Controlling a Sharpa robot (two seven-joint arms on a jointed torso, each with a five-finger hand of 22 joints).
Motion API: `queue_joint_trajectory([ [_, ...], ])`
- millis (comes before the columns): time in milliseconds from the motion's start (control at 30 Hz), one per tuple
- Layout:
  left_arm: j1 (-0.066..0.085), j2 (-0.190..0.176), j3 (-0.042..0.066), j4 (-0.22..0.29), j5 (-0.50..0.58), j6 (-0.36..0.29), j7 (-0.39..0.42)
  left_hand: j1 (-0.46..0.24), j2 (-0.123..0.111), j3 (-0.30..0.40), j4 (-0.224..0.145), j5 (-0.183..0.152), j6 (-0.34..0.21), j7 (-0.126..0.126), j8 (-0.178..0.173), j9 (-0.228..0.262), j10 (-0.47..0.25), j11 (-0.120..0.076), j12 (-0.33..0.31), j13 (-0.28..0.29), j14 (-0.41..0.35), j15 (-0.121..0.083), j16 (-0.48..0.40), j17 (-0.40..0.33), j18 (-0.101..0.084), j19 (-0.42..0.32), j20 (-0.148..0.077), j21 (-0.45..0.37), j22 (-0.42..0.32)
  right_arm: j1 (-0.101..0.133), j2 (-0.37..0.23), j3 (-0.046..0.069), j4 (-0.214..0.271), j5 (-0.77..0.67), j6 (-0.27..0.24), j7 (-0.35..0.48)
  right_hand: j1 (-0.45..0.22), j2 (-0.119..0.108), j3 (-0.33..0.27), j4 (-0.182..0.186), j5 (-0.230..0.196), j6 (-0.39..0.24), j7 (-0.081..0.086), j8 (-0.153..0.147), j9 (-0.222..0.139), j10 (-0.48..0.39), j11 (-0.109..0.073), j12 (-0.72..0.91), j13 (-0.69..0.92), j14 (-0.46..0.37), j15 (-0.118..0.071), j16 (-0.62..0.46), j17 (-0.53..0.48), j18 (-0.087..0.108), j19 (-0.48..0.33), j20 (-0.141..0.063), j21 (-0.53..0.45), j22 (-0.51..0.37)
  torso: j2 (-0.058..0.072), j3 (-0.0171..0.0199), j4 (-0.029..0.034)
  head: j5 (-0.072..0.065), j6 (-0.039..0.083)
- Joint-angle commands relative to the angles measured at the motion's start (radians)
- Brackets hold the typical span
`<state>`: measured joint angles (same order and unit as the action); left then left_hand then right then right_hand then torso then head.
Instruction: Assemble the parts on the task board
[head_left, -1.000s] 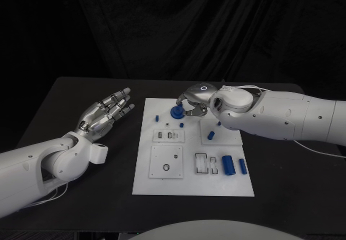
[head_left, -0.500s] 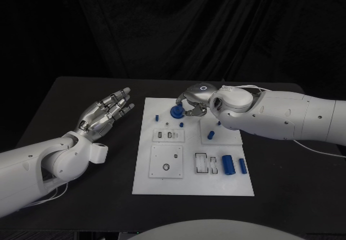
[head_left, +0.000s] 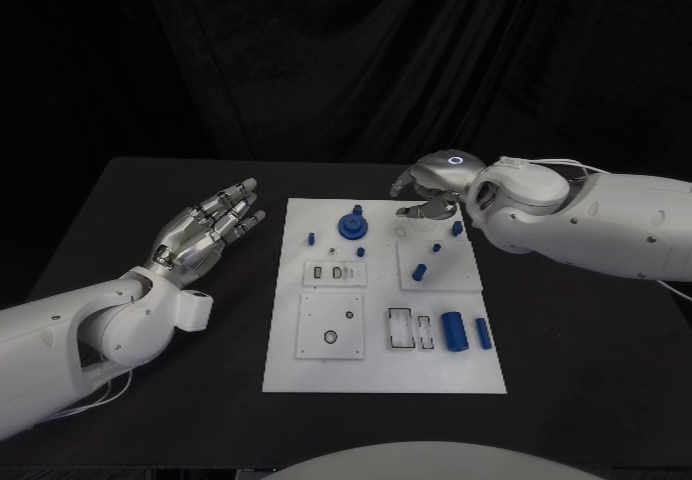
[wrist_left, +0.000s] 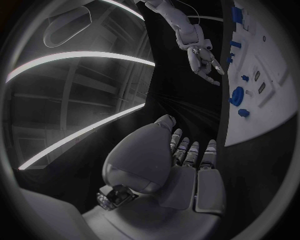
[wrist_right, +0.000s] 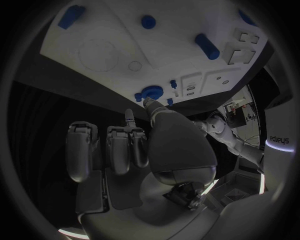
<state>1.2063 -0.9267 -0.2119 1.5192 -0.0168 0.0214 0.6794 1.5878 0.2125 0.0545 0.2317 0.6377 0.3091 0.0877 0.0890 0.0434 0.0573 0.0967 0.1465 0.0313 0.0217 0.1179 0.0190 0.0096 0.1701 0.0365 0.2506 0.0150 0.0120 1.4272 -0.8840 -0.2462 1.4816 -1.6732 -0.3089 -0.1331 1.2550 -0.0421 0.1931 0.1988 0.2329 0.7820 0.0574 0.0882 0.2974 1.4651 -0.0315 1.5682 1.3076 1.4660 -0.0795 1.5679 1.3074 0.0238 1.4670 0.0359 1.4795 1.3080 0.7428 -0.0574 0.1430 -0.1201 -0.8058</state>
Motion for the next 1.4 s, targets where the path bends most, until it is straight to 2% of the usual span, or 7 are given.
queue_joint_trajectory([
  [33,-0.001,0.004,0.001,0.0,-0.001,0.007,0.042,0.0,-0.01,0.005,0.001,-0.003,-0.001,0.001,-0.004,0.0,-0.005,0.004,0.004,0.0,0.002,0.007,0.003,0.002,0.012,-0.001,0.006,0.004,0.001,0.007,-0.04,-0.001,0.023,0.111,-0.007,0.015,-0.007,0.001,-0.004,0.005,-0.005,0.016,0.002,0.008,-0.001,0.106,0.01,0.003,0.263,0.105,0.006,0.003,0.263,-0.002,0.052,0.003,0.008,0.233,-0.004,-0.0002,-0.0024,-0.003,0.001],
  [267,-0.001,0.008,0.001,0.002,-0.001,0.008,0.044,0.0,-0.01,0.005,0.001,-0.002,-0.001,0.001,-0.004,0.0,-0.005,0.004,0.004,0.0,0.003,0.007,0.003,0.002,0.012,-0.001,0.006,0.004,0.002,0.005,-0.133,-0.001,0.04,0.163,0.007,-0.001,0.008,-0.003,-0.008,-0.001,-0.024,0.01,0.006,-0.001,-0.007,0.106,0.014,0.003,0.263,0.105,0.01,0.003,0.263,-0.001,0.051,0.006,0.007,0.233,-0.011,-0.0022,0.0006,-0.001,-0.003],
  [400,-0.001,0.009,0.001,0.003,-0.001,0.009,0.043,0.0,-0.01,0.006,0.001,-0.002,-0.001,0.001,-0.004,0.0,-0.005,0.004,0.004,0.0,0.002,0.007,0.003,0.002,0.012,-0.001,0.006,0.004,0.001,-0.012,-0.184,-0.002,0.044,0.146,-0.023,-0.007,0.014,-0.008,-0.011,-0.004,-0.029,0.011,0.006,-0.002,-0.008,0.106,0.014,0.003,0.263,0.105,0.01,0.003,0.263,-0.002,0.052,0.007,0.009,0.234,-0.011,-0.0035,-0.007,0.006,0.001],
  [633,-0.002,0.014,0.001,0.001,-0.001,0.012,0.043,0.0,-0.01,0.006,0.001,-0.002,-0.001,0.001,-0.004,0.0,-0.005,0.004,0.004,0.0,0.002,0.007,0.003,0.002,0.012,-0.001,0.006,0.004,0.001,-0.039,-0.224,-0.002,0.042,0.132,-0.051,-0.009,0.022,-0.018,-0.019,-0.007,-0.04,0.009,0.004,-0.006,-0.012,0.106,0.014,0.003,0.263,0.105,0.01,0.003,0.263,-0.002,0.053,0.008,0.01,0.234,-0.015,-0.0055,-0.0058,0.003,-0.007],
  [800,-0.003,0.015,0.001,-0.001,-0.001,0.014,0.043,0.0,-0.01,0.006,0.001,-0.002,-0.001,0.001,-0.004,0.0,-0.005,0.004,0.004,0.0,0.002,0.007,0.003,0.002,0.012,-0.001,0.006,0.004,0.001,-0.059,-0.227,-0.002,0.027,0.12,-0.052,-0.01,0.023,-0.022,-0.027,-0.004,-0.05,-0.001,0.003,-0.014,-0.016,0.106,0.013,0.003,0.263,0.105,0.01,0.003,0.263,-0.001,0.052,0.008,0.008,0.233,-0.013,-0.0017,-0.0068,0.004,-0.009],
  [1100,-0.004,0.014,0.001,-0.002,-0.001,0.017,0.041,0.0,-0.01,0.007,0.001,-0.002,-0.002,0.001,-0.004,0.0,-0.006,0.004,0.005,0.0,0.002,0.007,0.003,0.002,0.012,-0.002,0.006,0.003,0.001,-0.091,-0.209,-0.002,0.001,0.096,-0.047,-0.01,0.025,-0.027,-0.041,0.004,-0.077,-0.016,0.003,-0.021,-0.023,0.106,0.013,0.003,0.263,0.105,0.01,0.003,0.263,0.0,0.048,0.008,0.001,0.231,-0.008,-0.0037,-0.0082,0.009,-0.009],
  [1400,-0.005,0.012,0.001,-0.002,-0.001,0.019,0.04,0.0,-0.01,0.007,0.001,-0.002,-0.002,0.001,-0.004,0.0,-0.006,0.004,0.005,0.0,0.002,0.007,0.003,0.002,0.012,-0.002,0.006,0.003,0.001,-0.108,-0.186,-0.002,-0.021,0.093,-0.054,-0.004,0.029,-0.028,-0.043,0.003,-0.081,-0.018,0.004,-0.022,-0.024,0.106,0.013,0.003,0.263,0.105,0.01,0.003,0.263,0.002,0.045,0.008,-0.003,0.229,-0.005,-0.0014,-0.0077,0.004,-0.01],
])
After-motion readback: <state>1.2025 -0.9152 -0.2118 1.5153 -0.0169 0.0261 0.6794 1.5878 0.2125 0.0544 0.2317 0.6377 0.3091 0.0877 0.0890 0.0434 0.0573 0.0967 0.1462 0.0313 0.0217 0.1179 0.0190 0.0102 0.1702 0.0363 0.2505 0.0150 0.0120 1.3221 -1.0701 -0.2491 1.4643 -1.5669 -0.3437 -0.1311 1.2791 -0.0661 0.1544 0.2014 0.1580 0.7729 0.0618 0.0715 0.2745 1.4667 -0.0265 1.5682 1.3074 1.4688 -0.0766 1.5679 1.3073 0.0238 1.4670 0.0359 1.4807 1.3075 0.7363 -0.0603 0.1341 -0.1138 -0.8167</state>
